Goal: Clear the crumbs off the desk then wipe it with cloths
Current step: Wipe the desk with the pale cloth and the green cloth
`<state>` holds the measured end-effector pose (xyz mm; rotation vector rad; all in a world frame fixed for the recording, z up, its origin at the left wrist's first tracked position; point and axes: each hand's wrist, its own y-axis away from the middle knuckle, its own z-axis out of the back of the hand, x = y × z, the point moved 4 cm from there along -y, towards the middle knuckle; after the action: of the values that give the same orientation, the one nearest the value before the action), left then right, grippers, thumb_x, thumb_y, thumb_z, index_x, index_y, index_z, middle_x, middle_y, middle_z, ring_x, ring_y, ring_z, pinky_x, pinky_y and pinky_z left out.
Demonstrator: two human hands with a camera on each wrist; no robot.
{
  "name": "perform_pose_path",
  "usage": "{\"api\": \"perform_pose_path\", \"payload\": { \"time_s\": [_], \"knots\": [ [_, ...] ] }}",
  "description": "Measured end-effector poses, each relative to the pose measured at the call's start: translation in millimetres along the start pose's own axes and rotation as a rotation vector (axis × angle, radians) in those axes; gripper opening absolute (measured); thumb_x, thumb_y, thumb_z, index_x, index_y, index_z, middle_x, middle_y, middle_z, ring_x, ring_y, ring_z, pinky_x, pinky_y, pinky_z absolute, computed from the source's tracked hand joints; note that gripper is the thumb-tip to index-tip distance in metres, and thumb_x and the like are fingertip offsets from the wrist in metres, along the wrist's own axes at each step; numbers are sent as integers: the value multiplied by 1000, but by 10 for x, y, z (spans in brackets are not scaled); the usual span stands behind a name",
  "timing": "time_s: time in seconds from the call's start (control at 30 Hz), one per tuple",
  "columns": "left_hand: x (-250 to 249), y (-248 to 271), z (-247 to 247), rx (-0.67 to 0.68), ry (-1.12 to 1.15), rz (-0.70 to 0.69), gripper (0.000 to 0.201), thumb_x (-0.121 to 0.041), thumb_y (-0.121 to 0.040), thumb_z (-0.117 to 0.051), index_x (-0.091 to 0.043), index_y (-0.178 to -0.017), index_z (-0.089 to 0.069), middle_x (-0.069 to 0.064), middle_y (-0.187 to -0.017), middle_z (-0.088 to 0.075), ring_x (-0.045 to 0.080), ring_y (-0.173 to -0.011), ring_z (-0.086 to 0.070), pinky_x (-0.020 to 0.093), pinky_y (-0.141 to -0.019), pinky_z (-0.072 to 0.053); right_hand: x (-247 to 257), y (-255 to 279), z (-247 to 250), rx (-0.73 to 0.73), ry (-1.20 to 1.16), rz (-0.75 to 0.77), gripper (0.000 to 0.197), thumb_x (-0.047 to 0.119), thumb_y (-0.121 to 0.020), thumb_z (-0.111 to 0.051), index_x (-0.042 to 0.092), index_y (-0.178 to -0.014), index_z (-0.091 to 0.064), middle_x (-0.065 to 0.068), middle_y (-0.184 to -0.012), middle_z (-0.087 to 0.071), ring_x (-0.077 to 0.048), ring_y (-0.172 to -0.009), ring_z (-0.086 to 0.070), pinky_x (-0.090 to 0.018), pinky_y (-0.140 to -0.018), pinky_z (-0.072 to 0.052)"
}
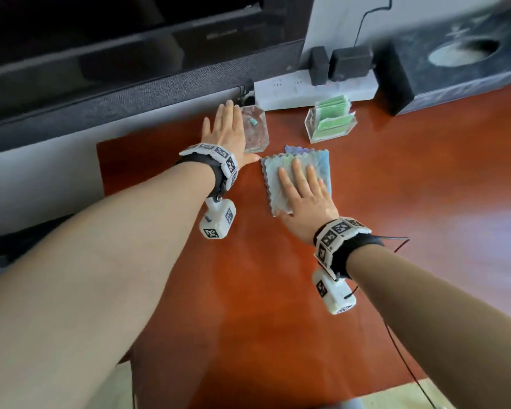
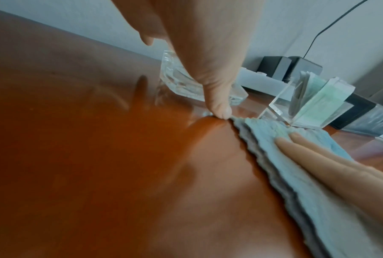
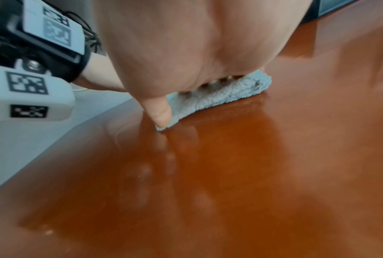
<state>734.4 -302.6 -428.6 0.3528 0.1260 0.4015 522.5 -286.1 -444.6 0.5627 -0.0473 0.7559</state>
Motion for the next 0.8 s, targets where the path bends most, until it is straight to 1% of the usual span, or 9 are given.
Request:
{"api": "perform_pose_path", "payload": {
  "time_s": [0.07, 0.13, 0.2, 0.33, 0.4, 0.53, 0.67, 0.8],
  "knots": [
    [19, -38, -16, -24, -14, -27, 120, -64, -79, -67, -2, -156, -1, 14, -164, -1, 28, -152, -1, 52, -122, -9, 9, 4, -11, 1, -17, -8, 83, 55, -96, -36, 29, -154, 18, -1, -160, 28, -28, -148, 24, -43, -120, 8],
    [50, -45, 7, -75, -39, -57, 123, -69, -73, -69, -1, -155, -8, 18, -160, -15, 32, -149, -13, 51, -121, -10, 23, 0, -18, 10, -22, -13, 85, 56, -95, -36, 29, -154, 19, -1, -160, 29, -29, -147, 25, -44, -121, 9],
    [94, -38, 47, -87, -49, -56, 127, -73, -68, -71, 0, -154, -13, 20, -154, -25, 35, -144, -23, 50, -120, -13, 47, -23, -19, 22, -17, -17, 86, 58, -94, -36, 28, -153, 20, -3, -159, 29, -30, -147, 25, -45, -121, 8],
    [274, 84, 39, -79, -12, 11, 123, -72, -65, -73, 0, -150, -21, 20, -145, -32, 37, -133, -34, 47, -113, -27, 240, -106, 3, 32, 2, -3, 88, 59, -93, -35, 27, -153, 21, -4, -159, 30, -31, -147, 24, -46, -121, 8],
    [410, 169, 26, -99, 5, 42, 120, -70, -66, -73, 1, -148, -23, 21, -142, -34, 38, -129, -37, 46, -110, -32, 409, -190, 13, 32, 19, 33, 88, 59, -93, -35, 27, -153, 20, -3, -159, 29, -31, -147, 24, -47, -121, 8],
    [710, 309, 109, -123, 36, 125, 118, -67, -69, -73, 2, -149, -20, 22, -143, -32, 38, -129, -36, 45, -109, -32, 625, -524, 136, 13, 52, 76, 85, 59, -94, -35, 27, -155, 16, -2, -161, 25, -30, -148, 21, -45, -122, 8],
    [964, 445, 219, -119, 26, 172, 120, -68, -70, -72, 0, -151, -15, 21, -144, -29, 37, -130, -35, 46, -109, -32, 701, -901, 336, 7, 54, 58, 82, 56, -94, -35, 28, -156, 10, -2, -163, 20, -30, -149, 17, -45, -121, 7],
    [1135, 550, 229, -121, 17, 192, 120, -67, -70, -72, 1, -151, -16, 22, -145, -29, 38, -132, -34, 47, -110, -32, 920, -1040, 390, 23, 39, 44, 77, 49, -96, -33, 26, -156, 9, -2, -163, 19, -30, -149, 17, -45, -121, 7]
  ]
}}
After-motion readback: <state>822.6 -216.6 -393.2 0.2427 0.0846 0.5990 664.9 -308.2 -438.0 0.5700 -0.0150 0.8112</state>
